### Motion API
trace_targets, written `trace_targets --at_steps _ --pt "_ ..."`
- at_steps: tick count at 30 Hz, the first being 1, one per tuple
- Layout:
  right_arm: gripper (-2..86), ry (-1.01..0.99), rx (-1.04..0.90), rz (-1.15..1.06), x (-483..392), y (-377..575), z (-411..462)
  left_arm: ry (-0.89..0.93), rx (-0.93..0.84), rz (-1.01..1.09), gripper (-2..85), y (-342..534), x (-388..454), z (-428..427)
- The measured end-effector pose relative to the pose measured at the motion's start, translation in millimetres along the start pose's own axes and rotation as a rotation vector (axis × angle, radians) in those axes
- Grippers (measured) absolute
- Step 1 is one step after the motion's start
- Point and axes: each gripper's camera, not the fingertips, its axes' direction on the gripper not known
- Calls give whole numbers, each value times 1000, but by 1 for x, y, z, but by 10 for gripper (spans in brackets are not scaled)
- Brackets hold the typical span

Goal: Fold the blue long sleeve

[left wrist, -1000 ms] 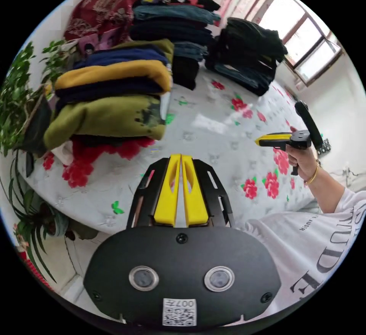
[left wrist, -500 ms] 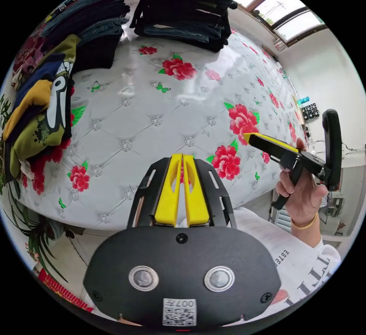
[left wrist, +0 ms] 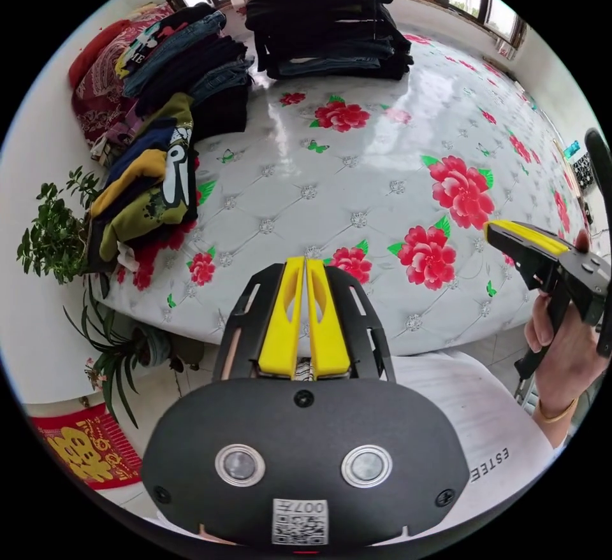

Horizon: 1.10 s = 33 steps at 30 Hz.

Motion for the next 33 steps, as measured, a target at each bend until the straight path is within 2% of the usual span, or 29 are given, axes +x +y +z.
trace_targets --at_steps 7,11,17,28,33 --pt "-2 -74 74 -15 -5 49 -42 -14 70 -20 6 23 47 -16" --pt "-3 -106 159 6 -2 75 -72 -35 158 -42 60 38 73 -35" --pt "-4 -110 190 19 4 104 -96 -20 214 -4 82 58 112 -55" --pt "-3 -124 218 21 14 146 -115 -3 286 -10 74 83 157 -68" --pt "-3 -45 231 82 22 158 -122 1 274 -46 63 89 169 -70"
